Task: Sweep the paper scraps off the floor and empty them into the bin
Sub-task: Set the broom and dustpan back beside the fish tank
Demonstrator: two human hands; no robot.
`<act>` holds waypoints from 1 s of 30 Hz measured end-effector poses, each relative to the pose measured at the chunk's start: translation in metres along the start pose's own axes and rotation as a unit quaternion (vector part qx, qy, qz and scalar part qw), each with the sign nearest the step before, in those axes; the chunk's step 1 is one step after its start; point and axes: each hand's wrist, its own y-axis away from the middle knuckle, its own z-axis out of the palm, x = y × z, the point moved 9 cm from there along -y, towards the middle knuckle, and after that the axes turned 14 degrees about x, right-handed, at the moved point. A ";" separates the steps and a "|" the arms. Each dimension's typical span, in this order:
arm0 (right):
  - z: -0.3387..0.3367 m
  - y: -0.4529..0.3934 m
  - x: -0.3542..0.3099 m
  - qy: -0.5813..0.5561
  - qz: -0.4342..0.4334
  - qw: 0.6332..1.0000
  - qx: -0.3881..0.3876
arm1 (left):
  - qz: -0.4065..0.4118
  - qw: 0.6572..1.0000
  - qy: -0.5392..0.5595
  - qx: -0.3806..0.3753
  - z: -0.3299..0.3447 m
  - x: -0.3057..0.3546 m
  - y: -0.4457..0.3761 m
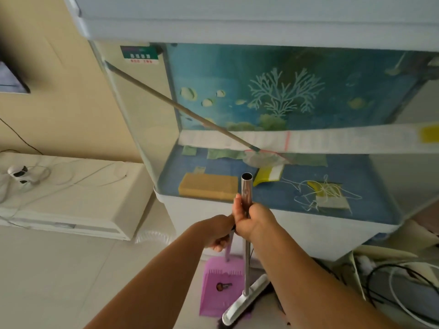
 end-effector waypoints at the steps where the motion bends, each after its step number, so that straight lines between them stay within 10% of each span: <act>1: 0.006 -0.001 -0.003 -0.007 -0.013 1.000 -0.004 | 0.011 1.000 0.015 0.010 -0.004 0.005 -0.005; 7: 0.021 -0.007 -0.011 0.123 -0.089 0.988 0.018 | 0.045 0.991 0.124 0.007 -0.013 0.025 -0.013; 10: 0.025 -0.011 -0.023 0.331 -0.176 0.927 0.034 | 0.070 0.985 0.158 -0.021 -0.016 0.026 -0.013; 12: 0.033 -0.005 -0.033 0.531 -0.291 0.795 0.026 | 0.115 0.988 0.101 -0.028 -0.015 0.024 -0.013; 15: 0.053 0.011 -0.034 0.739 -0.451 0.500 -0.005 | 0.206 0.975 -0.073 0.045 -0.021 0.023 -0.018; 17: 0.058 0.021 -0.031 0.757 -0.505 0.414 -0.004 | 0.278 0.934 -0.193 0.118 -0.027 0.028 -0.017; 30: 0.078 0.021 -0.030 0.727 -0.542 0.421 -0.014 | 0.286 0.907 -0.270 0.149 -0.044 0.027 -0.013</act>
